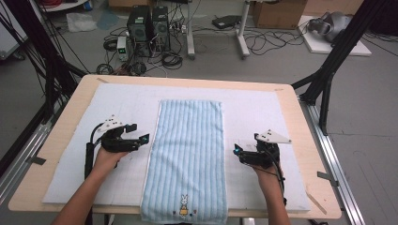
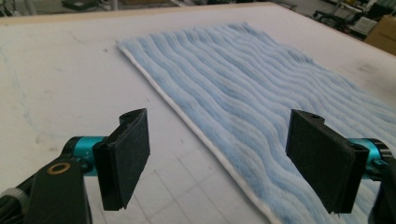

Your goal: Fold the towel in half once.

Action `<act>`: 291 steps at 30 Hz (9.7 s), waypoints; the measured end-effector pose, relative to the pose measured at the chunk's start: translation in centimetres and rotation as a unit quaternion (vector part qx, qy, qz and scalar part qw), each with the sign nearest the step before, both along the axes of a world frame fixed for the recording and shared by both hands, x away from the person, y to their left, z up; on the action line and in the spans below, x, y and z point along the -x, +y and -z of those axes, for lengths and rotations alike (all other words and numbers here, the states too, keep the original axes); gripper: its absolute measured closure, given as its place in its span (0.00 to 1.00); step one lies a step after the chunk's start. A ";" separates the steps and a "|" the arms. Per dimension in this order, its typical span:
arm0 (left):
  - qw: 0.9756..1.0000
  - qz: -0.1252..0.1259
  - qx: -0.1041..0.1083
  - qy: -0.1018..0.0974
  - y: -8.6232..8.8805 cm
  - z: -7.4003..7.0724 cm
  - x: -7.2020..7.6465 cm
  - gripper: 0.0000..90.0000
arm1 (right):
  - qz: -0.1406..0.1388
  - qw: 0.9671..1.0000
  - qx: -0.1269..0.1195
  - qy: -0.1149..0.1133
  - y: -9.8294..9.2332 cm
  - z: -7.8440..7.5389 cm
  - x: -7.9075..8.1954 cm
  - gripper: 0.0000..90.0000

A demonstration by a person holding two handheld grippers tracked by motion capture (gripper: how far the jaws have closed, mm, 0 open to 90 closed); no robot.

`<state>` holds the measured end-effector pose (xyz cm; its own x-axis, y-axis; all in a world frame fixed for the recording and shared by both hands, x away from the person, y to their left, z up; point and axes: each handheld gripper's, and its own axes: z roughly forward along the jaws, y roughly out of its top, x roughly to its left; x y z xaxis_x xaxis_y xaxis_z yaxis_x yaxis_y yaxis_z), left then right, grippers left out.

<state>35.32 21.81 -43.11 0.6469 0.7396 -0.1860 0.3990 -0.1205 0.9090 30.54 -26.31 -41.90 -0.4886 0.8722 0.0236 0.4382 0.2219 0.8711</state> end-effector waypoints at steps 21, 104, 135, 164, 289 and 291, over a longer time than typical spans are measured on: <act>0.996 -0.025 -0.041 0.074 -3.8 -0.9 -10.2 0.32 | -0.005 1.000 -0.008 0.002 0.0 0.1 -0.2 0.11; 0.998 0.022 0.015 0.059 -3.0 -1.7 -10.0 0.96 | -0.025 0.994 -0.003 0.103 6.5 -1.3 -13.5 0.95; 0.991 0.118 0.004 0.063 -1.8 1.0 1.6 0.94 | -0.086 0.990 -0.018 0.111 4.8 1.1 -0.8 0.93; 0.995 0.046 -0.044 0.082 -4.4 1.4 -3.8 0.89 | -0.026 0.993 -0.063 0.091 2.4 0.7 -1.6 0.44; 0.990 0.003 -0.120 0.068 -5.2 2.0 1.3 0.95 | -0.040 0.989 0.033 0.135 6.4 2.5 -1.1 0.94; 0.992 0.000 -0.097 0.084 -5.0 2.1 1.0 0.96 | -0.044 0.989 0.032 0.137 6.4 2.4 -1.1 0.95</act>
